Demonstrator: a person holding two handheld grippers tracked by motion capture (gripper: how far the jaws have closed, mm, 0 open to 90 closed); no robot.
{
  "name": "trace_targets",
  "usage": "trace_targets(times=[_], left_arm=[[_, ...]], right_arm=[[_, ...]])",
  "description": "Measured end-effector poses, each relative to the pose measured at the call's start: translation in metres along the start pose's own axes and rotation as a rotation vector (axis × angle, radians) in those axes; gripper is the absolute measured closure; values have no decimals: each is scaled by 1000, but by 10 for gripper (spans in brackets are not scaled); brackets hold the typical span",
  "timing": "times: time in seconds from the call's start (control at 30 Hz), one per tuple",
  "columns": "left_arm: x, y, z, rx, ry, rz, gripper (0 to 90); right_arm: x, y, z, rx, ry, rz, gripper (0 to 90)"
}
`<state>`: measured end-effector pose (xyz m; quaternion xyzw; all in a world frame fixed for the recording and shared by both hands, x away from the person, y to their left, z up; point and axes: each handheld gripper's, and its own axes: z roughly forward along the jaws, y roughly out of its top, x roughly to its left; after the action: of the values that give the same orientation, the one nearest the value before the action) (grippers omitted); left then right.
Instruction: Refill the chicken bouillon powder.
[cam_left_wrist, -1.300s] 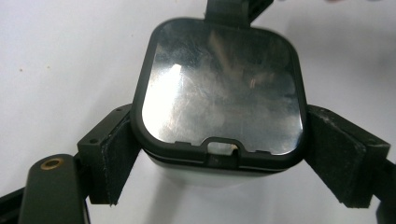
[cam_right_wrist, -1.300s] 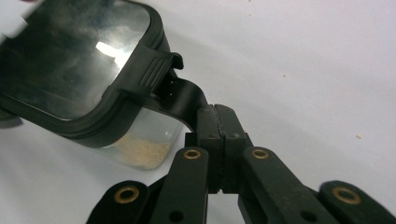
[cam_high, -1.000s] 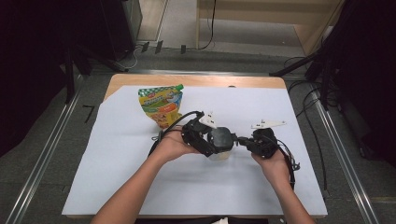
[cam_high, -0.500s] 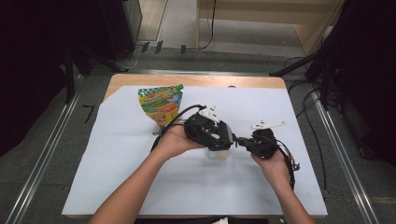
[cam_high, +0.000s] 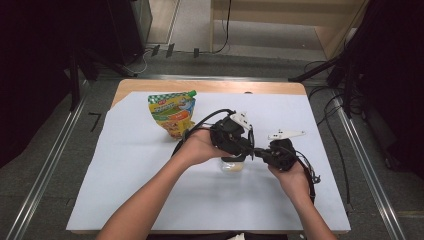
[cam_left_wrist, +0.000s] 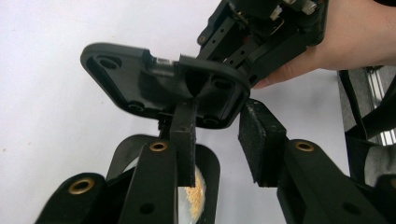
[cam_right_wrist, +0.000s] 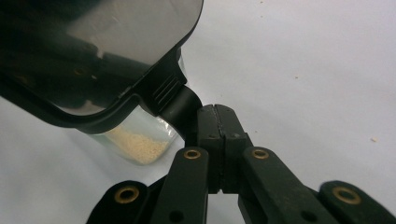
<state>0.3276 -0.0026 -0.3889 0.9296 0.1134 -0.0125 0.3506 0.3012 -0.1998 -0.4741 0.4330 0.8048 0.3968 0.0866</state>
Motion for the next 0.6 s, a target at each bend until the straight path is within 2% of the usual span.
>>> trace_targets(times=[0.17, 0.33, 0.5, 0.6], left_arm=[[-1, 4, 9, -3, -16, 4, 703], [-4, 6, 13, 0, -15, 9, 703], [-1, 1, 13, -24, -34, -14, 701], [-1, -2, 10, -29, -41, -39, 689]], right_arm=[[2, -2, 0, -2, -12, 2, 900], [1, -3, 0, 3, -11, 5, 900], [0, -4, -1, 2, -9, 9, 900], [1, -4, -2, -2, 4, -10, 900]])
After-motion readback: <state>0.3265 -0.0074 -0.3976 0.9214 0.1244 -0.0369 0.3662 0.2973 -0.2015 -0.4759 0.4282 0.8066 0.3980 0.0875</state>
